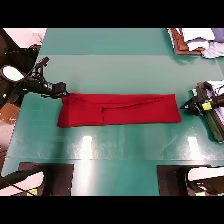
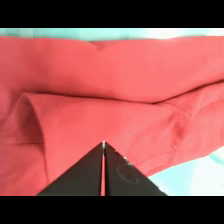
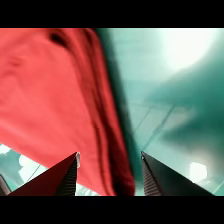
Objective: Fold the shirts.
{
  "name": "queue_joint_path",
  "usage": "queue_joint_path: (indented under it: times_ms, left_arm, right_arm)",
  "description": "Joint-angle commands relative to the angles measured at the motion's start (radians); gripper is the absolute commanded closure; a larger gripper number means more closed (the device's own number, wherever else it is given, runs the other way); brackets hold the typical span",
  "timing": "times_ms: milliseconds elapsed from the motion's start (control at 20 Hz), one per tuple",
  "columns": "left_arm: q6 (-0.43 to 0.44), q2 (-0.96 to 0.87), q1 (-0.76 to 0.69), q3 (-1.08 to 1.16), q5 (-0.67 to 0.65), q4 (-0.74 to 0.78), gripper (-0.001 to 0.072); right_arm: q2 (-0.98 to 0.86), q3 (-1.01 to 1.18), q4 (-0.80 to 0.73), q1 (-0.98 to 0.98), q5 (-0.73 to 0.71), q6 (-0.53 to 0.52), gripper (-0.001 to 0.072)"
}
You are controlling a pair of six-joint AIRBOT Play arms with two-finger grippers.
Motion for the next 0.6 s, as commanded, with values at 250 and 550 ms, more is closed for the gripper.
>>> queue_joint_path:
  times_ms: [250,550]
  left_arm:
    - [-0.032,-0.008,-0.184,0.002,0.111,-0.003,0.068]
    - [-0.032,-0.116,-0.344,0.034,0.19,-0.038,0.068]
  right_arm:
    - [-0.099,-0.02,0.074,0.09,-0.04,-0.073,0.0295]
    - [-0.023,-0.02,0.076,0.129,-0.011,-0.105,0.0695]
